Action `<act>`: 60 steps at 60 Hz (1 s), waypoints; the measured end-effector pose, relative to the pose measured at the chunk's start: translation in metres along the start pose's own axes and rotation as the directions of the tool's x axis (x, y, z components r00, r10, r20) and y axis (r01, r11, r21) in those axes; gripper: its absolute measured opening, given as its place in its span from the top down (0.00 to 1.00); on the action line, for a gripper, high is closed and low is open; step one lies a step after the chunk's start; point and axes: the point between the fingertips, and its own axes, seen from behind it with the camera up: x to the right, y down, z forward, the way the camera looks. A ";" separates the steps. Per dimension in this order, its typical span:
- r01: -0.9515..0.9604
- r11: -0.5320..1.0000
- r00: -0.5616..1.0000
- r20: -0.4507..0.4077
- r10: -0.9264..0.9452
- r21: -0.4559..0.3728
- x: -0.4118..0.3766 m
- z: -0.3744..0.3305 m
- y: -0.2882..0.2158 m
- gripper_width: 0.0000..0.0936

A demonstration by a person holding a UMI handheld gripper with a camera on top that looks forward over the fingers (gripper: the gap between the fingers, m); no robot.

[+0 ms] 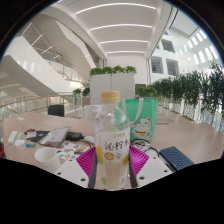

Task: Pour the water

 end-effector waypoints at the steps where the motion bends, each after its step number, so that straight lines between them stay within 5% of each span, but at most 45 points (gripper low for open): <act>1: 0.007 1.000 1.000 0.005 -0.006 -0.012 0.001 0.001 0.007 0.49; 11: 0.012 0.997 0.999 0.049 -0.008 -0.071 0.006 -0.004 0.060 0.47; 13: 0.013 1.000 0.999 0.052 -0.012 -0.016 0.005 -0.002 0.058 0.47; 24: -0.023 1.000 0.999 0.046 0.024 -0.011 0.010 -0.003 0.060 0.44; 29: -0.013 0.996 0.999 0.031 0.016 -0.086 0.010 -0.010 0.068 0.36; 35: -0.032 0.987 0.999 0.018 0.036 -0.157 0.007 -0.029 0.075 0.08; 45: -0.064 0.977 0.998 -0.038 0.057 -0.205 -0.009 -0.094 0.070 0.11; 60: 0.019 0.986 0.990 -0.138 -0.042 -0.164 -0.064 -0.225 0.019 0.11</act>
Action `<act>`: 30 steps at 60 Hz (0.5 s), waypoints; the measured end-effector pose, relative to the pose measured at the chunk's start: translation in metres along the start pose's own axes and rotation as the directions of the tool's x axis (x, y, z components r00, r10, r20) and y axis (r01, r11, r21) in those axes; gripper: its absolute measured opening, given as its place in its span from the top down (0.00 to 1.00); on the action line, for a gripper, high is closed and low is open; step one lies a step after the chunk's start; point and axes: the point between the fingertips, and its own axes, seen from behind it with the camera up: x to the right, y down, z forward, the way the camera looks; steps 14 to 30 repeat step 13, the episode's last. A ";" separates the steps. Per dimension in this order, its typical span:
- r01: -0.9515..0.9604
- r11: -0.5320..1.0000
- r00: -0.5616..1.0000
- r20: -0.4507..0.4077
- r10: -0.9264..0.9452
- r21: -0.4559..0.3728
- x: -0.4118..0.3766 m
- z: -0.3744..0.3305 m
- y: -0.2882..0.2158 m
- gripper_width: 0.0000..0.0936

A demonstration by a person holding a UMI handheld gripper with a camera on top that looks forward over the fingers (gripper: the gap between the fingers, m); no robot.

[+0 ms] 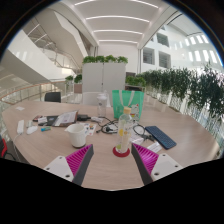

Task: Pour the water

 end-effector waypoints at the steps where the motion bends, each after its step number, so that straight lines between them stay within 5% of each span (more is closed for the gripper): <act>1: 0.004 1.000 1.000 -0.006 -0.004 0.002 -0.003 -0.010 -0.001 0.11; 13: 0.040 0.999 0.998 -0.039 -0.040 -0.007 -0.043 -0.097 -0.017 0.11; 30: 0.040 0.999 0.998 -0.039 -0.040 -0.007 -0.043 -0.097 -0.017 0.11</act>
